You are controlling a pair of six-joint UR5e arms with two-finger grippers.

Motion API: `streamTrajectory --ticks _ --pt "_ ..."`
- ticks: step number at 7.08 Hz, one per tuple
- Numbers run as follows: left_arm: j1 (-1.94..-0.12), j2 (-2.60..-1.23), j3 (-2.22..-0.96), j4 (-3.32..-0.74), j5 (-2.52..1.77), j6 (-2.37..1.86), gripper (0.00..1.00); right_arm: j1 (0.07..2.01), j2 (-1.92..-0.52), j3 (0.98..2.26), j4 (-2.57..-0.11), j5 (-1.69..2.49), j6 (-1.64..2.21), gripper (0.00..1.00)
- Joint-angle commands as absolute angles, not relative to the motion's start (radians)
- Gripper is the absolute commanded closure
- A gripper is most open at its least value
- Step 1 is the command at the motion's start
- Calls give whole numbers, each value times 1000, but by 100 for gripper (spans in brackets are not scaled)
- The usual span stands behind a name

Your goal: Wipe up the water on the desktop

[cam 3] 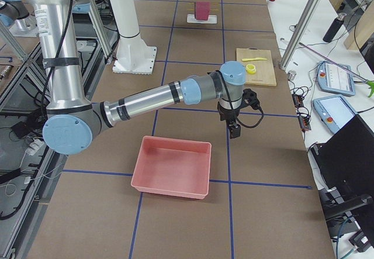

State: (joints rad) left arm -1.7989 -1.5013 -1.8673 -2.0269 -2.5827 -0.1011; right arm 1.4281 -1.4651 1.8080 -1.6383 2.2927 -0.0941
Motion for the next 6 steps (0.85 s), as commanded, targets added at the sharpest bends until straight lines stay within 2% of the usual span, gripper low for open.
streamTrajectory --ticks 1,3,4,6 --pt "-1798 -1404 -1809 -2019 -2560 -101 2 1428 -1477 1809 -1640 2299 -103 0" --pt "-1764 -1382 -1690 -1981 -2523 -101 2 1427 -1522 1816 -1640 2299 -104 0" --pt "-1715 -1387 -1689 -1879 -2514 -100 2 1428 -1526 1819 -1640 2301 -104 0" --pt "-1594 -1382 -1692 -1836 -2356 -100 2 1428 -1548 1825 -1638 2293 -104 0"
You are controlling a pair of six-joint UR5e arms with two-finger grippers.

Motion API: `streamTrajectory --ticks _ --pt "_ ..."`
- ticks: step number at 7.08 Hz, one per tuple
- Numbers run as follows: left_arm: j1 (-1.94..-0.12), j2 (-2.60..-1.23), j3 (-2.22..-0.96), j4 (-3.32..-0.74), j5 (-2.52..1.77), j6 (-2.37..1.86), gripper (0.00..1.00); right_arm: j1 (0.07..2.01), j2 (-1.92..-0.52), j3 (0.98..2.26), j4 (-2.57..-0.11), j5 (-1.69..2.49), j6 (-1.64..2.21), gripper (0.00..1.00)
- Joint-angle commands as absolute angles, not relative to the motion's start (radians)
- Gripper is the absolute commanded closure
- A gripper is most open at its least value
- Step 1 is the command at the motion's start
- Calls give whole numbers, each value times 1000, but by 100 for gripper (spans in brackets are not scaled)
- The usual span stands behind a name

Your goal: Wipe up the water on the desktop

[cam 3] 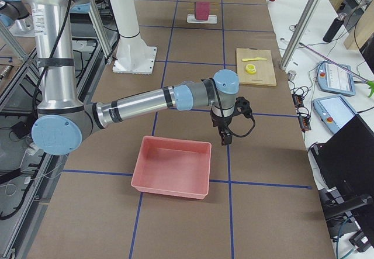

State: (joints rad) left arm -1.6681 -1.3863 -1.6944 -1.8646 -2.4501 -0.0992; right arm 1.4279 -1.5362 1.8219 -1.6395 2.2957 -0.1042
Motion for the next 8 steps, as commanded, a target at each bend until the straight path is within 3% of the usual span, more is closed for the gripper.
streamTrajectory --ticks 1,7,8 --pt "-1582 -1382 -1693 -1838 -2339 -100 2 1428 -1549 1825 -1638 2298 -104 0" --pt "-1485 -1381 -1750 -1847 -2364 -101 2 1427 -1555 1792 -1637 2298 -97 0" --pt "-1479 -1443 -1711 -1839 -2382 -98 2 1427 -1552 1796 -1638 2301 -95 0"
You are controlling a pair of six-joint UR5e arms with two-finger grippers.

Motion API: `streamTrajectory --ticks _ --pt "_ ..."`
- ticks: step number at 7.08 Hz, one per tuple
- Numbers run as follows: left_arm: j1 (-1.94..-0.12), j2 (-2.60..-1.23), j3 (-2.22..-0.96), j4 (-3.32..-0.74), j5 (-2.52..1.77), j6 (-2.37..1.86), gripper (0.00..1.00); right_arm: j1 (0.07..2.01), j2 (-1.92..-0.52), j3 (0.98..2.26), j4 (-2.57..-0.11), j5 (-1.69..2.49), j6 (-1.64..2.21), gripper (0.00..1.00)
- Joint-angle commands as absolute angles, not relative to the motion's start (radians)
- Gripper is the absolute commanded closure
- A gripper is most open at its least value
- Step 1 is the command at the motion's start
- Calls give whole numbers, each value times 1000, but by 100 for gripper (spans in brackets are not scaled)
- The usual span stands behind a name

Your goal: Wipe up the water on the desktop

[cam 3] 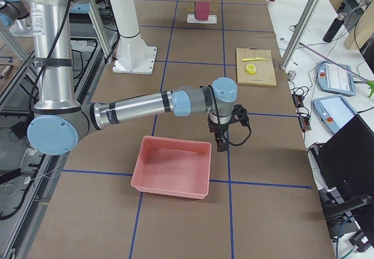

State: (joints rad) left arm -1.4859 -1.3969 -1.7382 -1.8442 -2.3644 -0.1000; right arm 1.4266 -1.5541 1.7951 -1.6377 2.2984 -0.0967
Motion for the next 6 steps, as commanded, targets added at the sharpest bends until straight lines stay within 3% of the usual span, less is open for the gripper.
streamTrajectory --ticks 1,6 --pt "-1479 -1431 -1733 -1841 -2426 -100 2 1425 -1543 1796 -1638 2306 -92 0" --pt "-1474 -1402 -1756 -1855 -2451 -241 3 1401 -1533 1795 -1637 2338 -91 0"
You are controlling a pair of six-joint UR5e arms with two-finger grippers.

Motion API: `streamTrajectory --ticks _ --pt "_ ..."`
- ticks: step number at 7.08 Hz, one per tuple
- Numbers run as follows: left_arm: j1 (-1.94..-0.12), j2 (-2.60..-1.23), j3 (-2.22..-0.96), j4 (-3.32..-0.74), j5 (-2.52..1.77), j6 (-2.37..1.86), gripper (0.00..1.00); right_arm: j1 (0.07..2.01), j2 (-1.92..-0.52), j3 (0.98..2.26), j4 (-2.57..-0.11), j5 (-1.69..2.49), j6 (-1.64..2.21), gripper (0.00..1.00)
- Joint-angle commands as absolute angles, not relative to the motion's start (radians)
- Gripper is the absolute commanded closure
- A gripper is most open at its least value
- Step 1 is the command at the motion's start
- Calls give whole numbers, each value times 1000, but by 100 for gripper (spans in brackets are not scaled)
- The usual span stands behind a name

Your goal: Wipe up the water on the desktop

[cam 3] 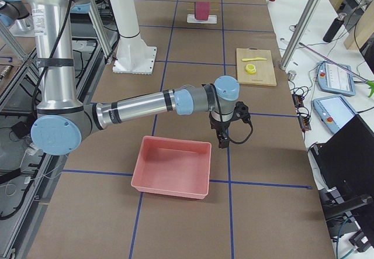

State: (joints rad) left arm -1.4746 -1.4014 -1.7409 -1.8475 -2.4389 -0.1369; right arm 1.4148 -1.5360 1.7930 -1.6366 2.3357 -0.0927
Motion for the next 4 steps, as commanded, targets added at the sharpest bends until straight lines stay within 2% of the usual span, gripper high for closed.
streamTrajectory --ticks 1,2,4 --pt "-1444 -1414 -1759 -1909 -2450 -382 2 1399 -1534 1808 -1637 2339 -91 0" --pt "-1368 -1431 -1797 -1933 -2448 -523 2 1394 -1534 1821 -1637 2339 -91 0" --pt "-1199 -1456 -1908 -1933 -2400 -827 11 1352 -1514 1821 -1637 2336 -91 0"
